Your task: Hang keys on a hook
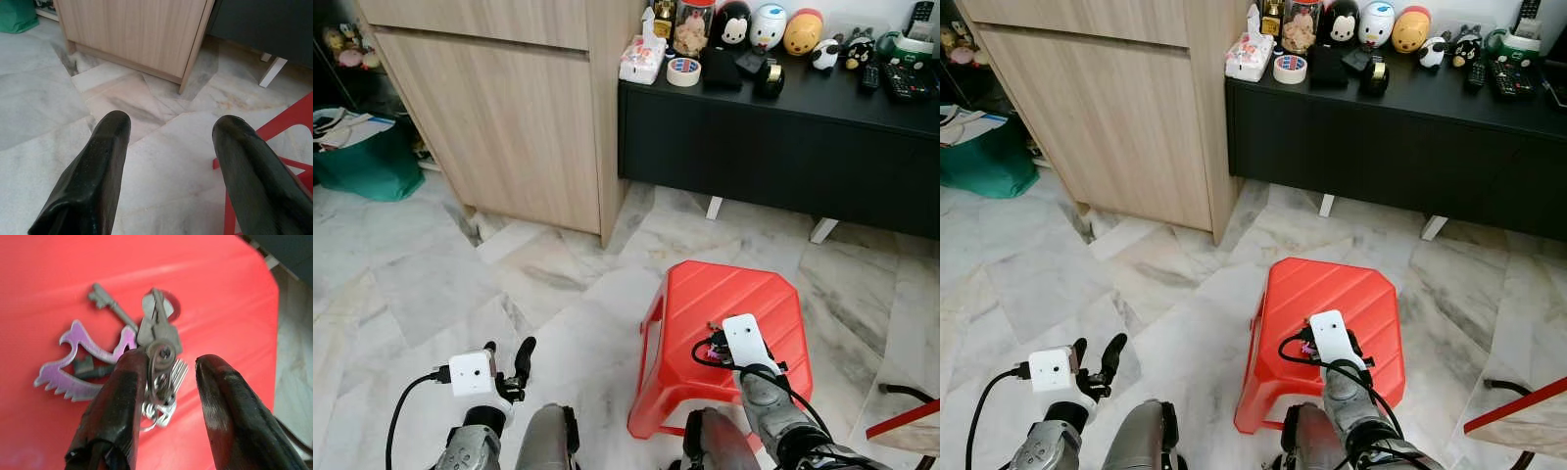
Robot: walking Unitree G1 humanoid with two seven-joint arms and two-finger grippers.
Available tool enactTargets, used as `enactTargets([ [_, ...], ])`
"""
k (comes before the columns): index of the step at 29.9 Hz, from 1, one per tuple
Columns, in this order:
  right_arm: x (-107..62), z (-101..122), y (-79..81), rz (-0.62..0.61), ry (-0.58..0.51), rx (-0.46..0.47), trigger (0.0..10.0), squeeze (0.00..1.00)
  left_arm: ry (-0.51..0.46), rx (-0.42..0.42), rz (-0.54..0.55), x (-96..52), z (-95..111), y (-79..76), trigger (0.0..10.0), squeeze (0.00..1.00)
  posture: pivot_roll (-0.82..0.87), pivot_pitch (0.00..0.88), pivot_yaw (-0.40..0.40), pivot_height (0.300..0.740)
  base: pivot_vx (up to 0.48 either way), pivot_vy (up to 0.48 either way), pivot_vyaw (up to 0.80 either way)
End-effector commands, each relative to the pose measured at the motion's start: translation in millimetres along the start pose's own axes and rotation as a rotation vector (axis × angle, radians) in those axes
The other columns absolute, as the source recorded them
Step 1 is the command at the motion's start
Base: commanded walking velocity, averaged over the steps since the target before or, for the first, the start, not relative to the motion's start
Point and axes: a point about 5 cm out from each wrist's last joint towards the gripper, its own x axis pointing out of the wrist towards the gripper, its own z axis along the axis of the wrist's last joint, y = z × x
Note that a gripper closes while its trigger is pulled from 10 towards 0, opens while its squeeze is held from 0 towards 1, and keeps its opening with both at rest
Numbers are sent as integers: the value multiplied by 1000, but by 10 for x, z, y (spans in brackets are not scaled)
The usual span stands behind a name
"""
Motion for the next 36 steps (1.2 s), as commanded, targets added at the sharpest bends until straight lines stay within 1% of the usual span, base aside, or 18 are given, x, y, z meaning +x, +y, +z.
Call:
enactTargets([
  [1,-19,-97,13,5,41,16,10000,0,28,23,-4,-23,-60,8,10000,0,136,159,-40,621,0,0,0],
  [8,-17,-93,17,10,43,20,10000,0,29,26,-2,-16,-61,14,10000,0,137,157,-40,621,0,0,0],
  [9,-17,-92,16,9,43,20,8941,0,29,26,-2,-16,-61,14,10000,0,137,157,-40,621,0,0,0],
  [10,-17,-89,19,11,42,24,1137,0,29,27,-1,-16,-63,16,10000,0,138,157,-40,621,0,0,0],
  [11,-17,-88,20,12,41,25,1137,0,29,27,-1,-17,-64,16,10000,0,138,157,-40,621,0,0,0],
  [12,-18,-86,21,13,39,26,0,0,30,28,-1,-18,-65,17,10000,0,138,157,-40,621,0,0,0],
  [31,-23,-98,49,31,50,37,0,0,40,33,9,-35,-97,47,10000,0,142,173,-41,621,0,0,0],
  [36,-21,-47,68,34,27,66,0,0,41,35,12,-19,-94,53,10000,0,138,175,-40,621,0,0,0],
])
